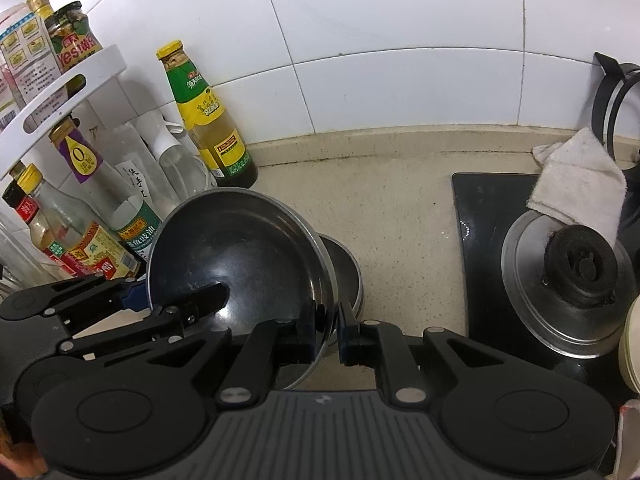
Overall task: Organize plates and bowls
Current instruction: 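Lower the held bowl into the other steel bowl and open the right tool, then grip the stacked steel bowls' rim with the left tool while the right tool reaches inside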
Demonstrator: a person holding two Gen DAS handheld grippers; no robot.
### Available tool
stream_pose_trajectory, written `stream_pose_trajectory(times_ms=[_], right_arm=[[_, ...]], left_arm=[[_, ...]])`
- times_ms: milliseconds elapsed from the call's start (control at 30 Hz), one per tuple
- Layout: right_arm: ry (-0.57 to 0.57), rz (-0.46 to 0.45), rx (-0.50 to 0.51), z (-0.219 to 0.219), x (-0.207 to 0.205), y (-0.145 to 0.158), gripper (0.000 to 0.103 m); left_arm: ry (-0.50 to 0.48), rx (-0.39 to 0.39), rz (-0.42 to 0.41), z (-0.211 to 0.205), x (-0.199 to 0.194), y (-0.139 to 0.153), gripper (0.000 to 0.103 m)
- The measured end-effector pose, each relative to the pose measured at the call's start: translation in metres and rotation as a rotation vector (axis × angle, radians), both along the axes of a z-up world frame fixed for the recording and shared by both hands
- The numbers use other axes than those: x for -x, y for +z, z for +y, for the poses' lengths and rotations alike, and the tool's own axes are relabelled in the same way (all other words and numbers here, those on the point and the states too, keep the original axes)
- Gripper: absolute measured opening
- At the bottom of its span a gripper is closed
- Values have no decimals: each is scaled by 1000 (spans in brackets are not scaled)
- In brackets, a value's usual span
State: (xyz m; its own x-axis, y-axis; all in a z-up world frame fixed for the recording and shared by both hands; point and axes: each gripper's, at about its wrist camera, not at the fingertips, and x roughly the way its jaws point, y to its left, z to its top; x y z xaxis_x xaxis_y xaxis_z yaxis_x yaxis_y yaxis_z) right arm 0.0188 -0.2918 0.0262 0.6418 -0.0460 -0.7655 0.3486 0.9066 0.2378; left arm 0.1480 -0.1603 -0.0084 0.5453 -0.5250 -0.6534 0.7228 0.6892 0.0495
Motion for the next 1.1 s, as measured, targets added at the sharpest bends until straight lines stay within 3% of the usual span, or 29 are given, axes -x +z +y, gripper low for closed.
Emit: stream_pose_trajectory(times_ms=[533,633,667,1100], right_arm=[[4,48,20,-3,-33,1,14],[-5,57,17,-7,-39,-5,15],[-6,57,21,-9,-40,-7,21],[-2,62,27,-14,-42,-8,21]], left_arm=[[26,2,55,-6,-25,-8,35],[40,-5,51,-4,-29,-12,35],[46,-5,52,-3,-31,-12,35],[31,-16,22,1,-29,-15,37]])
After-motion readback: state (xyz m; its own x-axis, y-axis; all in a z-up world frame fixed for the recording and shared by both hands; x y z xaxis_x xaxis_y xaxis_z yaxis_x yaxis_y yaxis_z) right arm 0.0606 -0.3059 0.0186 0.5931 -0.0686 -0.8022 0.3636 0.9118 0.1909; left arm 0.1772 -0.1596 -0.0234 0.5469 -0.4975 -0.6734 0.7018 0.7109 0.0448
